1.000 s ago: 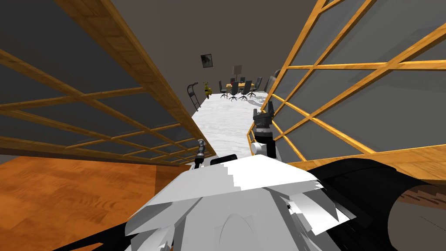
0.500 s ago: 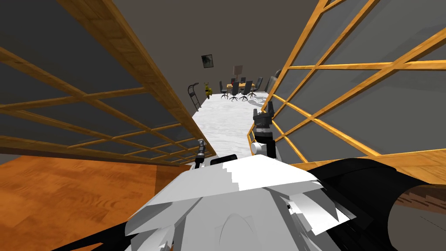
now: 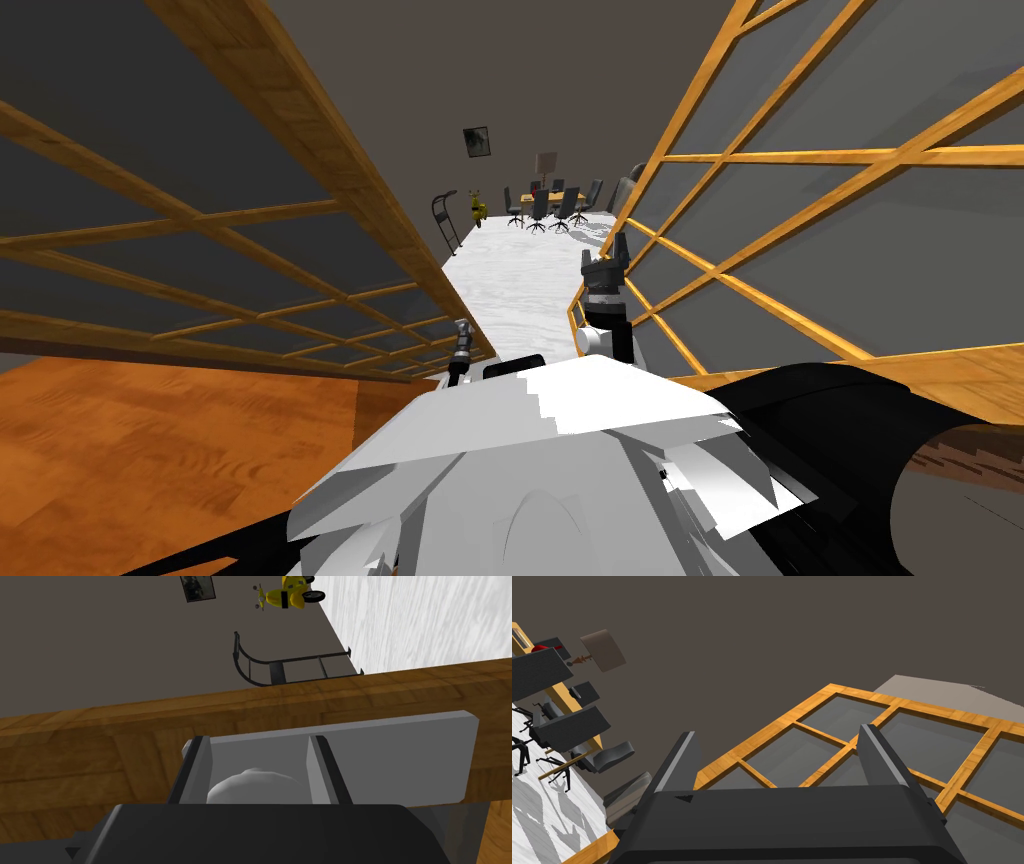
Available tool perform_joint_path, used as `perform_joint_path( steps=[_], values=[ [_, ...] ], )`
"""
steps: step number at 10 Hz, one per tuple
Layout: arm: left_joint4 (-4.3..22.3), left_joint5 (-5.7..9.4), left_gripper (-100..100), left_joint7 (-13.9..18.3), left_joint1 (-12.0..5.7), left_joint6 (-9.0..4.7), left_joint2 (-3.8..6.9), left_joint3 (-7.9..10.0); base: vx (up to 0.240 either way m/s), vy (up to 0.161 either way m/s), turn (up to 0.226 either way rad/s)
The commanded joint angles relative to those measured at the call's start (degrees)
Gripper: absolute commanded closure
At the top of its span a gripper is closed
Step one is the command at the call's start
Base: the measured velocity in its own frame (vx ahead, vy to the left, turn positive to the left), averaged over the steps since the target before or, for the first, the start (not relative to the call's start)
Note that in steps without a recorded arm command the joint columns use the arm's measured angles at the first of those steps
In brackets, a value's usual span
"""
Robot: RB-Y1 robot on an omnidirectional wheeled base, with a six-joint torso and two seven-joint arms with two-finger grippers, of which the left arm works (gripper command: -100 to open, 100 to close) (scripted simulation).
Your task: Push the door open
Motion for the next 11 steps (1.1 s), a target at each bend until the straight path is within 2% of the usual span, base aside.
perform_joint_path(
  steps=[1,2,7,8,9,10,11],
  values=[
    [0.31,1.69,100,1.65,-0.54,-0.3,0.53,0.44,0.143,-0.032,-0.013],
    [0.4,3.15,100,3.26,-0.71,-0.36,0.66,0.34,0.174,-0.022,0.02],
    [0.69,7.96,100,8.53,-1.27,-0.58,0.99,0.02,0.121,-0.016,0.008],
    [0.69,7.96,100,8.53,-1.27,-0.58,0.99,0.02,0.059,0.004,-0.016],
    [0.76,9.12,100,9.8,-1.4,-0.63,1.04,-0.06,0.046,-0.011,0.0],
    [0.76,9.12,100,9.8,-1.4,-0.63,1.04,-0.06,0.03,-0.008,0.004],
    [0.83,10.34,100,11.14,-1.55,-0.68,1.09,-0.14,0.043,-0.01,-0.013]
  ],
)
